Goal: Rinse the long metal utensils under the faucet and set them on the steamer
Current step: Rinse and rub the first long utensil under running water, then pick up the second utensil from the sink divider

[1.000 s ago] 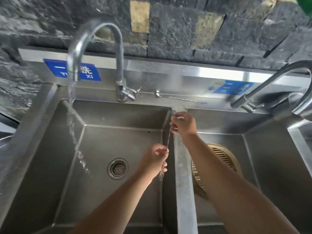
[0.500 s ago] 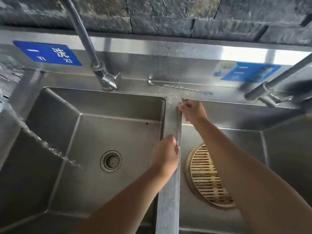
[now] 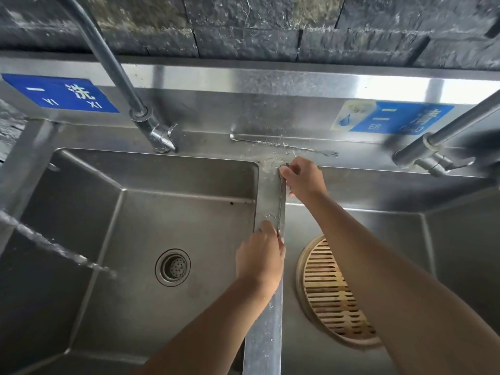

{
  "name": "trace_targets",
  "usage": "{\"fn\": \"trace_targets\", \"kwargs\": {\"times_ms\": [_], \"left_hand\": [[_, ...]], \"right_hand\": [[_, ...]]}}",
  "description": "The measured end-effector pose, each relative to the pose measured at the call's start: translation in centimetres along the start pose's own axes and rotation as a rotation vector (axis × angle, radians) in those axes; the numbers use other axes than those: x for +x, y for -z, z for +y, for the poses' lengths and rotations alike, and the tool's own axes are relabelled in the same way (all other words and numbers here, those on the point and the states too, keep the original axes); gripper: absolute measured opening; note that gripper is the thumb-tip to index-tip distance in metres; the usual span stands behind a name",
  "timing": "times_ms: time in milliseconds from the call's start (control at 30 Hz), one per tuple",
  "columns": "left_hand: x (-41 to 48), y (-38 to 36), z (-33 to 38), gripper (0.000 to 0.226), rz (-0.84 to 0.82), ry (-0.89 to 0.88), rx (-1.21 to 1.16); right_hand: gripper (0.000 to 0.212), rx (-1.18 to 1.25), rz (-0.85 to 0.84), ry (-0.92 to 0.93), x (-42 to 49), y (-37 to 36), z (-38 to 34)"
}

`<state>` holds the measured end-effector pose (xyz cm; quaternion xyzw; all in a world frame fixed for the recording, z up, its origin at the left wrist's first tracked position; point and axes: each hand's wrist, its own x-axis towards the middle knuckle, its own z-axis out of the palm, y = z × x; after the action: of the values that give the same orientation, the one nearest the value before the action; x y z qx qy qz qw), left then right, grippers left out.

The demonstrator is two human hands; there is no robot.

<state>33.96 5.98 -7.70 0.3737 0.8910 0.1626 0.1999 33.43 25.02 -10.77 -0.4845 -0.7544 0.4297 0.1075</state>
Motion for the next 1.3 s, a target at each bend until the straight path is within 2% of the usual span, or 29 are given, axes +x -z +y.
{"fn": "trace_targets", "kwargs": {"times_ms": [400, 600, 700, 767, 833, 933, 1067, 1133, 1300], "left_hand": [[-0.2, 0.0, -0.3, 0.024, 0.018, -0.019, -0.025], [-0.1, -0.3, -0.5, 0.028, 0.021, 0.009, -0.076], [1.2, 0.4, -0.8, 0.031, -0.011, 0.052, -0.222], [3.1, 1.2, -1.4, 0.029, 0.003, 0.037, -0.27], [5.5, 2.6, -2.0, 0.022, 0.07, -0.023, -0.256], [9.3, 4.7, -2.7, 0.015, 0.169, -0.137, -0.146], [12.6, 5.9, -3.6, 0.045, 0.197, -0.254, 0.158], [13.5, 5.8, -4.3, 0.06, 0.168, -0.269, 0.254], [14.2, 4.0, -5.9, 0.077, 0.054, -0.198, 0.356]], "right_hand": [[0.026, 0.084, -0.039, -0.001, 0.1, 0.5, 0.2], [0.022, 0.077, 0.038, 0.045, 0.3, 1.6, -0.1], [0.02, -0.026, 0.076, 0.103, 1.1, 2.6, -1.1], [0.012, -0.119, 0.045, 0.14, 1.8, 3.1, -2.1], [0.01, -0.23, 0.007, 0.18, 2.6, 3.3, -3.3], [0.019, -0.445, -0.014, 0.269, 3.6, 3.1, -5.0], [0.025, -0.817, 0.026, 0.49, 4.2, 2.6, -6.0], [0.029, -0.951, -0.009, 0.558, 4.3, 2.4, -5.9], [0.031, -1.057, -0.041, 0.597, 4.7, 1.8, -6.0]]}}
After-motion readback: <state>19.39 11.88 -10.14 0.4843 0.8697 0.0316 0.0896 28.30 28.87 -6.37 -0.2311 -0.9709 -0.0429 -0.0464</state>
